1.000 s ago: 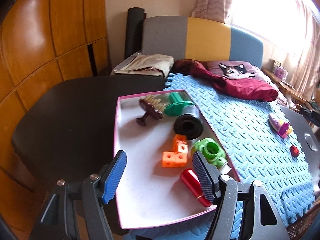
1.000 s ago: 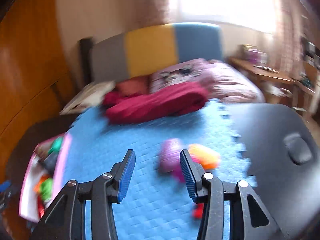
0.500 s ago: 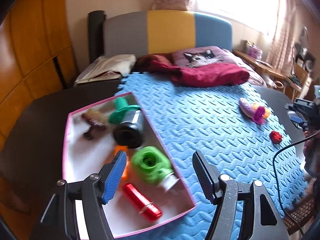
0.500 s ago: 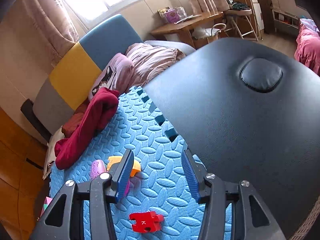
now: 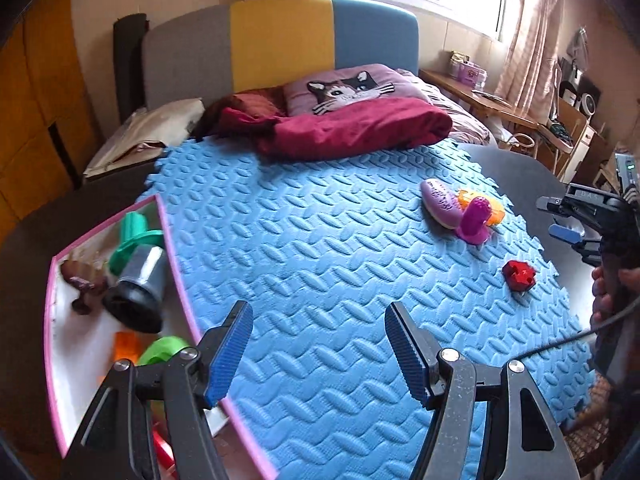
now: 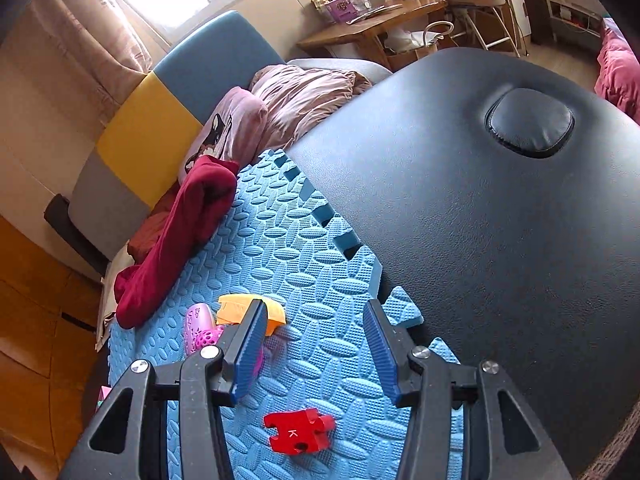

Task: Organize rigid objects
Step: 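Move both tools back over the mat toward the purple egg, then grasp the purple egg with the left tool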

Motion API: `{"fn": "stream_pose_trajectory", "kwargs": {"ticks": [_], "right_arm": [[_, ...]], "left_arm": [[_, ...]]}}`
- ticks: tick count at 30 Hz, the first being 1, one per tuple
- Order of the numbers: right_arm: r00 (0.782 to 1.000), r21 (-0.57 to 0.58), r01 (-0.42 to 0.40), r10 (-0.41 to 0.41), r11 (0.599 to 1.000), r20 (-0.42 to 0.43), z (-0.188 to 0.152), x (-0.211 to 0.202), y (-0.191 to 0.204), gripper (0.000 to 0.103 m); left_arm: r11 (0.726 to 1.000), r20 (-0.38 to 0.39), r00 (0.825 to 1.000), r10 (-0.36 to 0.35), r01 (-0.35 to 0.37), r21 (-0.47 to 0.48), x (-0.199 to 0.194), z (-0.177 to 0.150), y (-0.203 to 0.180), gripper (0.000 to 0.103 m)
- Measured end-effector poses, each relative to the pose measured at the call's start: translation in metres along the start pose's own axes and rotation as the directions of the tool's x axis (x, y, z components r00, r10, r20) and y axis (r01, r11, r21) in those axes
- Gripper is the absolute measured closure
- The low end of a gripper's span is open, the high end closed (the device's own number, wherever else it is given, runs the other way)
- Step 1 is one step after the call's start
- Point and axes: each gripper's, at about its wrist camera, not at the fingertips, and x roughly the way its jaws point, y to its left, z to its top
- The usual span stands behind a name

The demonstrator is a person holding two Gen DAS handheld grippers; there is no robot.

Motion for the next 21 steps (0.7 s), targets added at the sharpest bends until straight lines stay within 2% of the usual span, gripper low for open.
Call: {"fn": "stream_pose_trajectory", "kwargs": {"ticks": [7,11,14,18,21], "right_arm": [[1.0,-0.005,-0.023,0.023,1.0,-0.012,0.0,0.001,0.003,0.053],[0.999,-0.008,-0.039,0.039,0.999,-0.019,0.0,0.003,0.005,0.053],[0.999,-0.006,-0.05,0.05,0.999,-0.022,0.0,0.003,0.005,0.053],[0.997,0.003,-0.065,0.066,0.998,-0.031,0.001,0.004,0.005,0.053],[0.995,0.011,-0.083,0.084,0.996,-0.047,0.0,0.005,0.005,0.053]], "left_arm": [[0.995,-0.039,0.994,-0.098,0.097,-0.022,0.035,0.041,-0.028,0.035],[0.99,-0.065,0.988,-0.142,0.141,-0.015,0.059,0.068,-0.05,0.043],[0.986,-0.09,0.981,-0.169,0.168,-0.013,0.08,0.087,-0.067,0.044],[0.982,-0.121,0.975,-0.188,0.187,-0.019,0.105,0.109,-0.087,0.045],[0.985,-0.138,0.976,-0.169,0.17,-0.004,0.122,0.121,-0.099,0.045]]}}
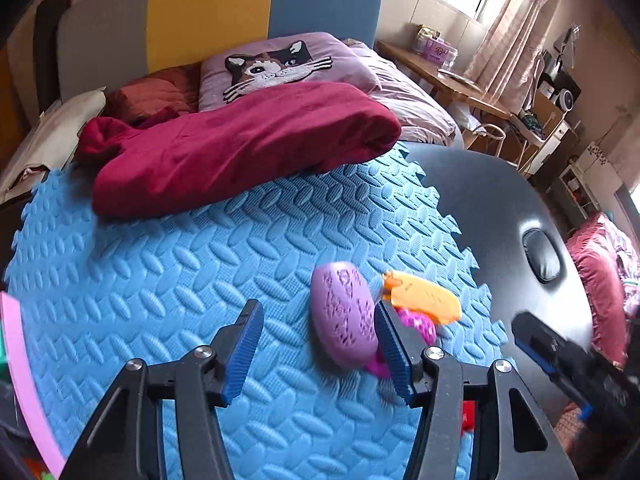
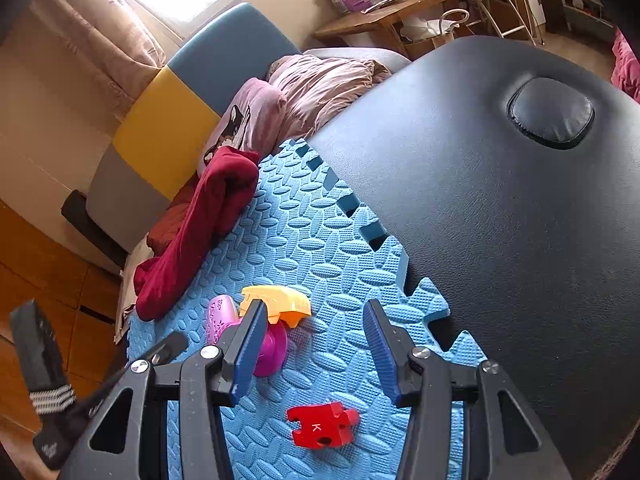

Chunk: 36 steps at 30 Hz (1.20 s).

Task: Organize rigid objects
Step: 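Grasp the purple egg with the left tool, then lift the purple egg with left tool while right tool approaches red puzzle piece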

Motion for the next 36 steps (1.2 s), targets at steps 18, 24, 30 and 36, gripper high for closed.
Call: {"fn": "stream_pose_trajectory", "kwargs": {"ticks": [18,24,30,36], "right_arm": [[1.0,0.014,-0.009,0.009,1.0,-0.002,0.002,-0.001,-0.002,0.053],[1.0,0.017,0.006,-0.006,1.0,-0.006,0.002,0.001,-0.005,0.053],[1.0,-0.01,0.029,-0.029,1.0,-0.012,-0.001,0.004,-0.002,0.053],[0.999,-0.005,0.038,-0.038,0.999,-0.009,0.0,0.002,-0.004,0.053]], "left_arm": [[0.992,-0.046,0.998,0.048,-0.043,0.119,0.04,-0.012,-0.005,0.06],[0.997,-0.011,0.999,0.05,-0.049,0.063,0.008,-0.056,0.026,0.06],[0.997,0.04,0.997,0.067,-0.068,0.042,-0.031,-0.112,0.041,0.06],[0.996,0.098,0.992,0.081,-0.085,0.035,-0.051,-0.151,0.053,0.06]]}}
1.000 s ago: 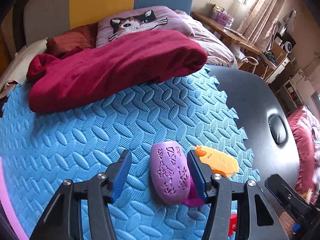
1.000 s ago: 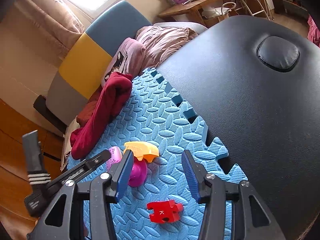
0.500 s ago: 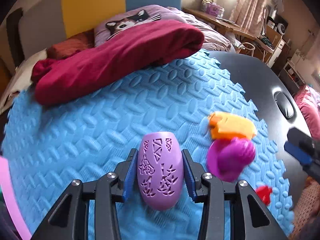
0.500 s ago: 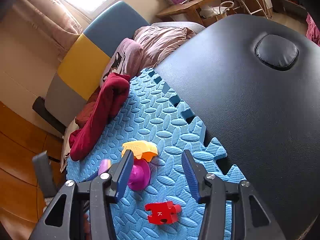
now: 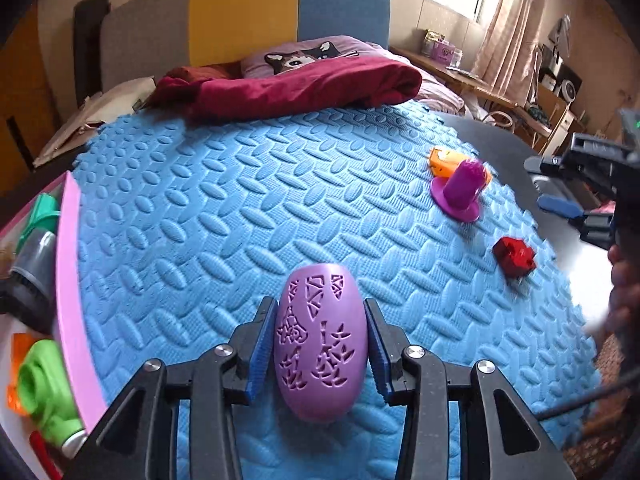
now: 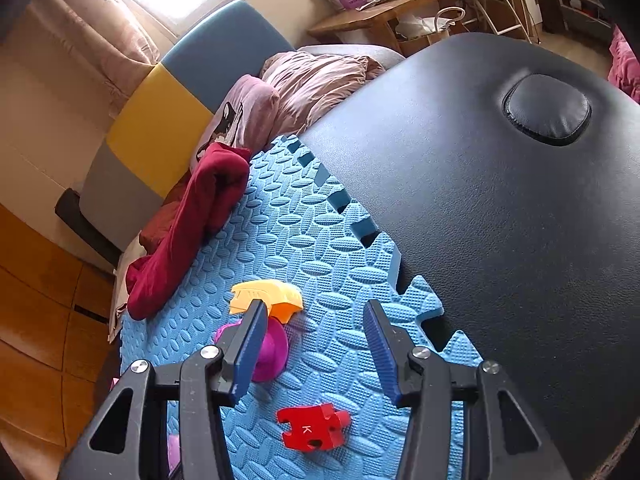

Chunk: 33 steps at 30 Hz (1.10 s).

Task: Organize rigid objects
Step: 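Lift the purple egg with left tool while right tool approaches red puzzle piece, then grasp the red K puzzle piece with the right tool while left tool holds egg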

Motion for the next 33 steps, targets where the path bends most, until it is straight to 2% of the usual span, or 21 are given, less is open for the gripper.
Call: {"fn": "stream_pose_trajectory", "kwargs": {"ticks": [5,8,10,12,14,17,19,20,21,22,24,25,26,27,29,30,32,33], "right_arm": [[0.993,-0.07,-0.006,-0.003,0.998,-0.118,-0.013,0.019,0.012,0.053],[0.98,-0.137,-0.013,-0.015,0.99,-0.2,-0.026,0.03,0.023,0.053],[0.98,-0.199,0.022,-0.06,0.98,-0.191,-0.034,0.029,0.031,0.05],[0.982,-0.258,0.057,-0.101,0.964,-0.16,-0.041,0.024,0.039,0.035],[0.982,-0.313,0.087,-0.134,0.946,-0.133,-0.047,0.021,0.047,0.03],[0.976,-0.375,0.138,-0.191,0.917,-0.108,-0.056,0.021,0.053,0.028],[0.963,-0.418,0.173,-0.243,0.892,-0.12,-0.063,0.026,0.054,0.028],[0.95,-0.458,0.197,-0.284,0.867,-0.13,-0.069,0.031,0.056,0.032],[0.938,-0.508,0.255,-0.339,0.823,-0.079,-0.075,0.031,0.06,0.057],[0.932,-0.528,0.279,-0.358,0.802,-0.051,-0.078,0.031,0.063,0.057],[0.952,-0.531,0.209,-0.294,0.821,-0.08,-0.081,0.029,0.066,0.057],[0.967,-0.533,0.131,-0.227,0.836,-0.119,-0.083,0.029,0.07,0.057],[0.974,-0.551,0.083,-0.184,0.83,-0.13,-0.087,0.028,0.078,0.057],[0.98,-0.595,0.052,-0.155,0.802,-0.123,-0.094,0.028,0.088,0.057],[0.978,-0.644,-0.015,-0.123,0.765,-0.17,-0.108,0.035,0.101,0.057],[0.972,-0.648,-0.022,-0.134,0.761,-0.191,-0.114,0.041,0.103,0.056],[0.977,-0.7,0.027,-0.169,0.713,-0.133,-0.124,0.043,0.111,0.056],[0.977,-0.706,0.038,-0.174,0.707,-0.122,-0.127,0.044,0.111,0.056]], "left_arm": [[0.998,0.044,0.998,0.042,-0.044,0.05,0.001,-0.007,-0.002,0.061],[0.999,0.045,0.998,0.033,-0.034,0.038,0.0,-0.006,0.0,0.061],[0.999,0.046,0.998,0.035,-0.036,0.039,0.001,-0.006,0.0,0.061],[0.998,0.047,0.998,0.039,-0.041,0.043,0.001,-0.005,-0.001,0.061],[0.998,0.048,0.998,0.036,-0.038,0.041,0.001,-0.005,-0.001,0.061],[0.999,0.049,0.998,0.033,-0.034,0.038,0.001,-0.005,-0.001,0.061],[0.999,0.05,0.998,0.032,-0.034,0.038,0.0,-0.006,-0.001,0.061],[0.999,0.05,0.998,0.031,-0.033,0.037,0.0,-0.006,-0.001,0.061],[0.999,0.049,0.998,0.029,-0.03,0.035,0.0,-0.005,0.0,0.061],[0.999,0.049,0.998,0.028,-0.029,0.034,0.0,-0.005,-0.001,0.061],[0.999,0.05,0.998,0.028,-0.029,0.034,-0.001,-0.005,0.0,0.061],[0.999,0.051,0.998,0.028,-0.03,0.034,-0.001,-0.006,0.0,0.061],[0.999,0.051,0.998,0.028,-0.029,0.034,-0.002,-0.006,0.0,0.061],[0.999,0.051,0.998,0.028,-0.03,0.034,-0.002,-0.006,0.0,0.061],[0.999,0.052,0.998,0.026,-0.028,0.033,-0.002,-0.006,0.0,0.061],[0.999,0.05,0.998,0.025,-0.026,0.032,-0.002,-0.006,0.001,0.061],[0.999,0.051,0.998,0.027,-0.028,0.033,-0.002,-0.006,0.001,0.061],[0.999,0.051,0.998,0.029,-0.031,0.036,-0.002,-0.005,0.0,0.061]]}}
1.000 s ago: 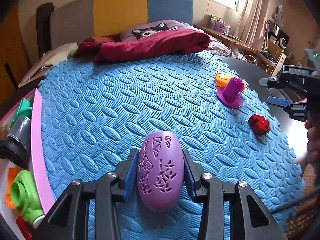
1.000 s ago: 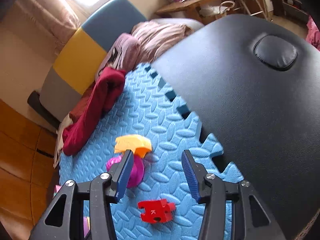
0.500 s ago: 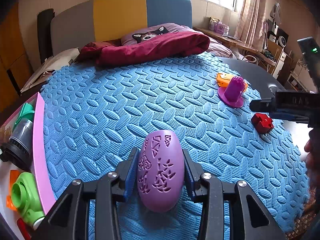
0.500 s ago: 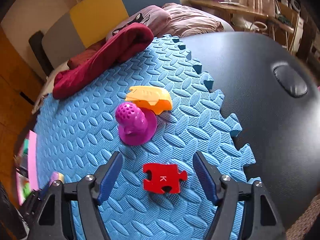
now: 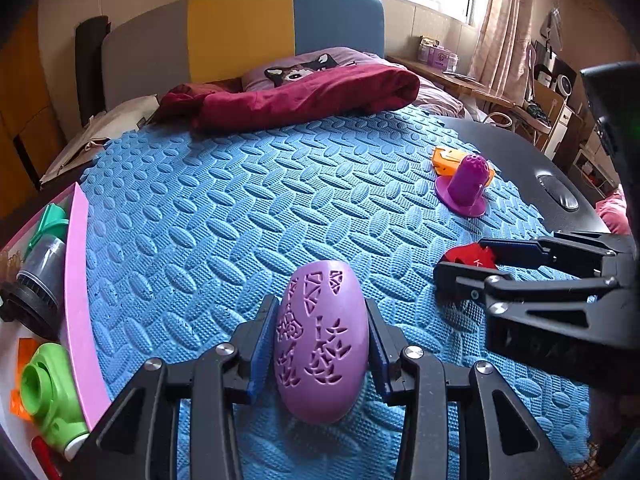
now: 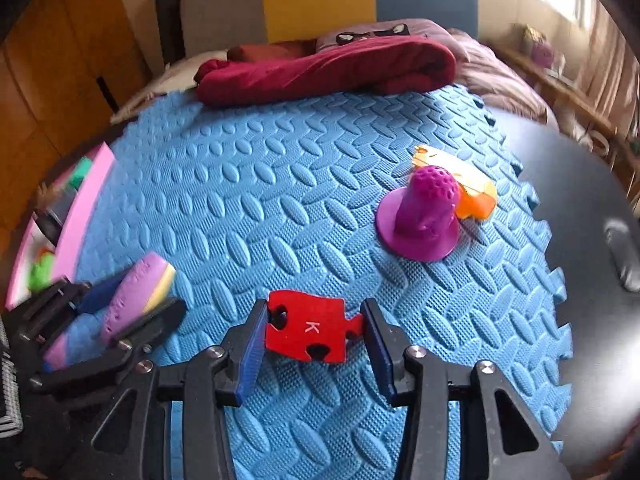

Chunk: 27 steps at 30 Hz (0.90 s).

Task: Organize rigid objects
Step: 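Grasp the red K puzzle piece with the right tool while left tool holds egg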

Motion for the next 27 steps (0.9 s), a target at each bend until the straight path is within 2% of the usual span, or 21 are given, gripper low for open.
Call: {"fn": "stream_pose_trajectory", "kwargs": {"ticks": [6,23,27], "right_arm": [[1.0,-0.002,0.01,-0.01,1.0,0.027,-0.0001,0.0012,-0.0007,0.055],[0.999,-0.026,0.019,-0.018,0.999,0.036,-0.0012,0.0002,0.0012,0.056],[0.999,-0.032,0.02,-0.019,0.999,0.04,-0.0007,0.0006,0.0014,0.056]], "left_arm": [[1.0,0.0,1.0,0.003,-0.003,0.003,0.0009,0.0004,-0.0013,0.061],[1.0,0.003,1.0,0.011,-0.011,0.008,0.0015,0.0002,-0.0031,0.061],[1.0,-0.002,1.0,0.012,-0.012,-0.019,-0.0017,0.0006,0.0004,0.062]]}}
